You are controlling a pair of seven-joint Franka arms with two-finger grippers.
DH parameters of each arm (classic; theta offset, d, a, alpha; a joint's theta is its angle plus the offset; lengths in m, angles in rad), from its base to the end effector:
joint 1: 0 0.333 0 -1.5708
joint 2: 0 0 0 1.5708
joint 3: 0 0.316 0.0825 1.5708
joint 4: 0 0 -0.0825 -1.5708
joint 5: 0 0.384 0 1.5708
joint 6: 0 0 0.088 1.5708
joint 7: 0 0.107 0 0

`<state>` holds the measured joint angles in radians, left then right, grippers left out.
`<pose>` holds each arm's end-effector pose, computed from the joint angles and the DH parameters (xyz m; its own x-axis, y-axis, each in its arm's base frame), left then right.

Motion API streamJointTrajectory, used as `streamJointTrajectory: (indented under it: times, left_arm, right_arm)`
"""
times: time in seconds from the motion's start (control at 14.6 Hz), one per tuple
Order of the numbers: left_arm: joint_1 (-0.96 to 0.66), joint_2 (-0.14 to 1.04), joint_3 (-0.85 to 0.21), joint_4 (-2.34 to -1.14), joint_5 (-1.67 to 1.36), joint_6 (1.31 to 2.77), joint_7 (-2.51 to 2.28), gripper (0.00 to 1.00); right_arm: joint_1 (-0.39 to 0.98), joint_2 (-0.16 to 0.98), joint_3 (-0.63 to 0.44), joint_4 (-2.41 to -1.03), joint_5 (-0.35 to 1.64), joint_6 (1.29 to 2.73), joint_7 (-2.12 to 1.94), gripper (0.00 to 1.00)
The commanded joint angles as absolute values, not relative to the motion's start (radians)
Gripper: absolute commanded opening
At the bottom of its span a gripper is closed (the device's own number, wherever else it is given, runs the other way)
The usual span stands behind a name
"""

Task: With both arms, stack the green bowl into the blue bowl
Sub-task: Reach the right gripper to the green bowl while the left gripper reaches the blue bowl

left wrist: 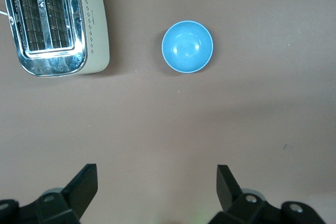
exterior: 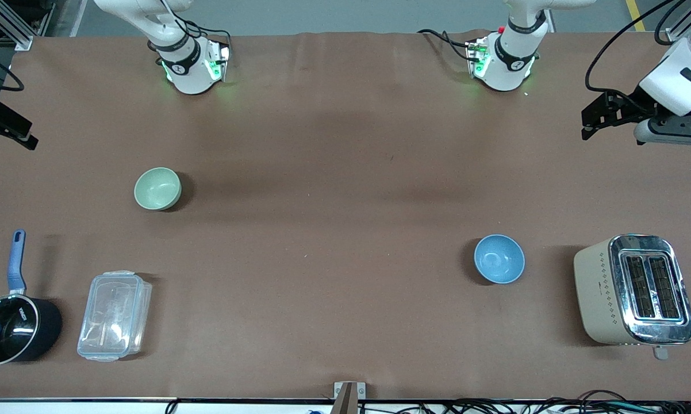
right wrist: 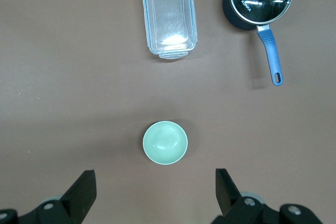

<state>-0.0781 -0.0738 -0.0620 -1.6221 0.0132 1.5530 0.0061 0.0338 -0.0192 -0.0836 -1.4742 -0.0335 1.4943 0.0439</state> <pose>0.5244 -0.0738 0.6387 0.9894 -0.1453 0.0045 -0.1452 -0.9892 -0.0178 0.5396 -0.0312 0.6734 0.9945 -0.0961 0.0406 -0.0973 -0.9948 0.0299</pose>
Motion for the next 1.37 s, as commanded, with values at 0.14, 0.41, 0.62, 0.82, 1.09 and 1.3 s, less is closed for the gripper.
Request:
streamJointTrajectory:
  times: [0.14,0.41,0.62,0.82,1.09,1.3]
  left_arm:
    - [-0.072,-0.052,-0.058,-1.583,0.002,1.548,0.035,1.0]
    - [-0.067,0.083,-0.054,-1.571,0.003,1.649,0.048,1.0]
    - [-0.069,0.205,-0.051,-1.609,0.014,1.785,0.029,1.0]
    - [-0.052,0.346,-0.051,-1.638,0.015,1.916,0.035,1.0]
    - [-0.048,0.484,-0.052,-1.724,0.015,2.208,0.031,0.97]
    - [-0.041,0.561,-0.054,-1.727,0.008,2.29,0.028,0.73]
  right_arm:
    - [0.031,-0.017,-0.083,-1.47,-0.017,1.493,0.031,1.0]
    - [0.028,-0.017,-0.084,-1.476,-0.017,1.467,0.023,1.0]
    - [0.025,-0.055,-0.087,-1.633,-0.026,1.489,0.011,1.0]
    - [-0.017,-0.119,-0.094,-1.91,-0.029,1.703,-0.055,1.0]
    - [-0.095,-0.126,-0.095,-2.253,-0.032,2.081,-0.158,1.0]
    - [-0.113,-0.069,-0.095,-2.409,-0.034,2.326,-0.169,1.0]
